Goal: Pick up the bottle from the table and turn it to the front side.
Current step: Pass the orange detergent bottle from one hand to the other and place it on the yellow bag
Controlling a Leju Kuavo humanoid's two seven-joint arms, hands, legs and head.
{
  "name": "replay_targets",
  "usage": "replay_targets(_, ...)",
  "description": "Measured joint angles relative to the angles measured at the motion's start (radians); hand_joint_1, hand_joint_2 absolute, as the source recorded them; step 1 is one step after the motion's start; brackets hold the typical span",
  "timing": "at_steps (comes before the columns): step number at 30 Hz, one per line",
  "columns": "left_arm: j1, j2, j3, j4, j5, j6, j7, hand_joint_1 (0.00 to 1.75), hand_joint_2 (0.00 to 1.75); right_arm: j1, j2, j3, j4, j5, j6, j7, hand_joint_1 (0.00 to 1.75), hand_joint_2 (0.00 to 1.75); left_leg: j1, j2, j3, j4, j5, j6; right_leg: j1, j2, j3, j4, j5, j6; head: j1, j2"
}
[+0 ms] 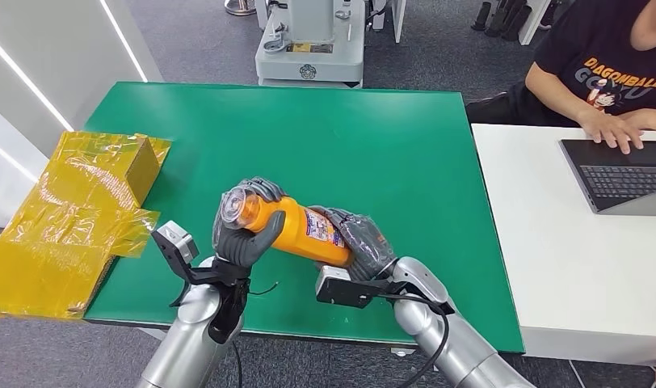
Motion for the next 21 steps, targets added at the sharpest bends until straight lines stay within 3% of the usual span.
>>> replay_targets(4,0.0,-0.003,-0.002,0.004,-0.019,-0.003,0.005,1.75,1.75,0.009,0.0,-0.004,-0.008,0.009,0.0,0.007,1.75,1.75,0.0,0.0,0.0,0.0,0.0,0.0,0.0,0.0,0.0,0.0,0.0,0.0,0.0,0.0)
replay_targets(5,0.0,-0.003,-0.002,0.004,-0.023,-0.004,0.006,1.75,1.75,0.011,0.0,-0.006,-0.01,0.011,-0.001,0.008,1.61,1.75,0.0,0.0,0.0,0.0,0.0,0.0,0.0,0.0,0.0,0.0,0.0,0.0,0.0,0.0)
replay_targets(8,0.0,-0.004,-0.004,0.004,-0.029,-0.008,0.01,1.75,1.75,0.024,0.0,-0.016,-0.023,0.011,-0.011,0.011,0.3,1.75,0.0,0.0,0.0,0.0,0.0,0.0,0.0,0.0,0.0,0.0,0.0,0.0,0.0,0.0)
replay_targets(9,-0.001,-0.004,-0.005,0.004,-0.031,-0.009,0.011,1.75,1.75,0.03,0.0,-0.021,-0.03,0.008,-0.02,0.011,0.0,1.75,0.0,0.0,0.0,0.0,0.0,0.0,0.0,0.0,0.0,0.0,0.0,0.0,0.0,0.0)
replay_targets(21,-0.005,0.038,0.02,0.008,-0.117,0.068,0.04,1.75,1.75,0.116,0.011,-0.103,-0.192,-0.098,-0.203,0.002,0.0,1.75,0.0,0.0,0.0,0.0,0.0,0.0,0.0,0.0,0.0,0.0,0.0,0.0,0.0,0.0)
